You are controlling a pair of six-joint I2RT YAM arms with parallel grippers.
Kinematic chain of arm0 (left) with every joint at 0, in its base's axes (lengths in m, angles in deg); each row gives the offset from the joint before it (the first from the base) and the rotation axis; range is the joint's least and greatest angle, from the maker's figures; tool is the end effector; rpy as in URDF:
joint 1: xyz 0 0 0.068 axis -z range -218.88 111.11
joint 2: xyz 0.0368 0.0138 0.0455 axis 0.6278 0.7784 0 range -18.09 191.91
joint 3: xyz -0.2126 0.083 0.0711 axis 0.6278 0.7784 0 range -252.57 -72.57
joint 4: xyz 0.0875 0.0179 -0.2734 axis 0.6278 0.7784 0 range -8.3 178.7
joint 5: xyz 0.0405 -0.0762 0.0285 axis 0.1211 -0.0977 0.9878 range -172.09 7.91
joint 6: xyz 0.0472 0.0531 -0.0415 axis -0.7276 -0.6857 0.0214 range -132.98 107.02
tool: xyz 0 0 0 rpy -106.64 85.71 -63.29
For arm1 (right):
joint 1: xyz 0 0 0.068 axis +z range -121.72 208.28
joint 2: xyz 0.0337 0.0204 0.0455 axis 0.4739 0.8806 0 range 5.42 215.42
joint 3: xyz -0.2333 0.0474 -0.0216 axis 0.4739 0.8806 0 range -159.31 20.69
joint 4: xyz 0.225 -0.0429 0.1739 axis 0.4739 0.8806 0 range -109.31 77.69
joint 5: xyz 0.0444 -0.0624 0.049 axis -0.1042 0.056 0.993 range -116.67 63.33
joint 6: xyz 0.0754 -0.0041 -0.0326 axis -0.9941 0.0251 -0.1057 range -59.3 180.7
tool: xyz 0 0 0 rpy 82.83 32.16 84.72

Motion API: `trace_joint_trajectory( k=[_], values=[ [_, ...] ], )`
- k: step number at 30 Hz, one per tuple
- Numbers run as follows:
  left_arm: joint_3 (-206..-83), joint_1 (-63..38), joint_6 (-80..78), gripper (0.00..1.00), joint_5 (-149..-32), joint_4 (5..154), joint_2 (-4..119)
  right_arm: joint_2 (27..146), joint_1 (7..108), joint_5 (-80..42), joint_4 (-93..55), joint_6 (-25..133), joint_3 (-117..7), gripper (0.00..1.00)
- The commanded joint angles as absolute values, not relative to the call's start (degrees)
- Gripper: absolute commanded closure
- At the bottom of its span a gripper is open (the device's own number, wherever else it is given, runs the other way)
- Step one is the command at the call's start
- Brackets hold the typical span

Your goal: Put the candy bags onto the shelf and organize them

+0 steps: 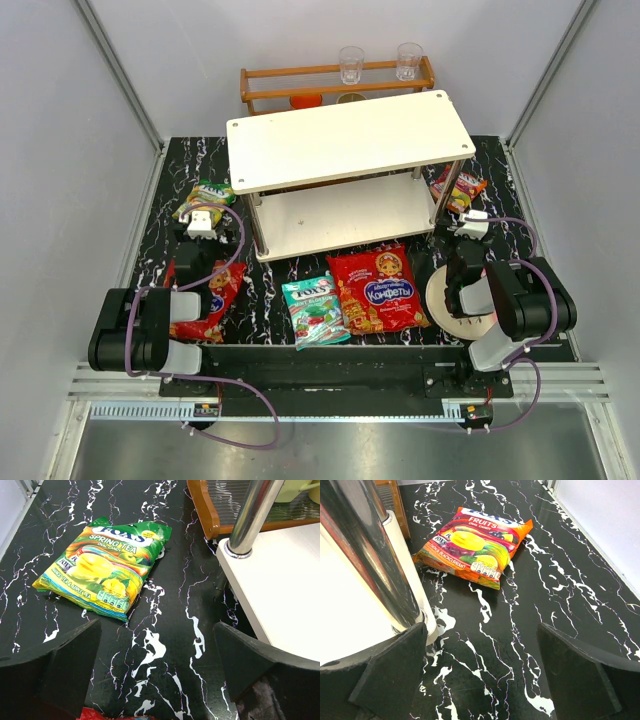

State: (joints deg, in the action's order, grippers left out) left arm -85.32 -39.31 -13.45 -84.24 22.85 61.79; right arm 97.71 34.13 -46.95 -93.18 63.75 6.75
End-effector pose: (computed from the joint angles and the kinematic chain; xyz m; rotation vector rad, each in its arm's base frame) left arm 0.2851 -0.0006 0.0900 0.0285 1.7149 -0.0205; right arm 0.2848 0.0042 0.0763 0.1421 1.6442 -0.2544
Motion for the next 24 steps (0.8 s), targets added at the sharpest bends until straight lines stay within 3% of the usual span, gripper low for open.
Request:
trace_joint_trajectory(
  k=[1,13,16,20,24],
  values=[
    [-86.9,-39.2,-13.9,0.01,-83.8,19.7,60.8,96.2,33.9,-47.8,-96.0,63.6,5.9,0.00],
    [-86.5,-39.1,-13.8,0.01,-82.6,19.4,60.4,96.0,33.8,-48.5,-97.3,63.4,6.4,0.00],
    [-86.9,-39.1,-14.0,0.01,-82.4,25.2,54.3,92.2,34.0,-51.5,-99.0,62.8,8.4,0.00],
    [-92.9,-37.7,-10.3,0.01,-77.4,41.2,44.6,77.2,34.0,-53.3,-84.0,61.1,6.7,0.00],
    [-99.5,-37.1,1.8,0.01,-71.1,58.4,39.8,59.7,34.0,-55.7,-50.9,48.3,0.0,0.00]
  ],
)
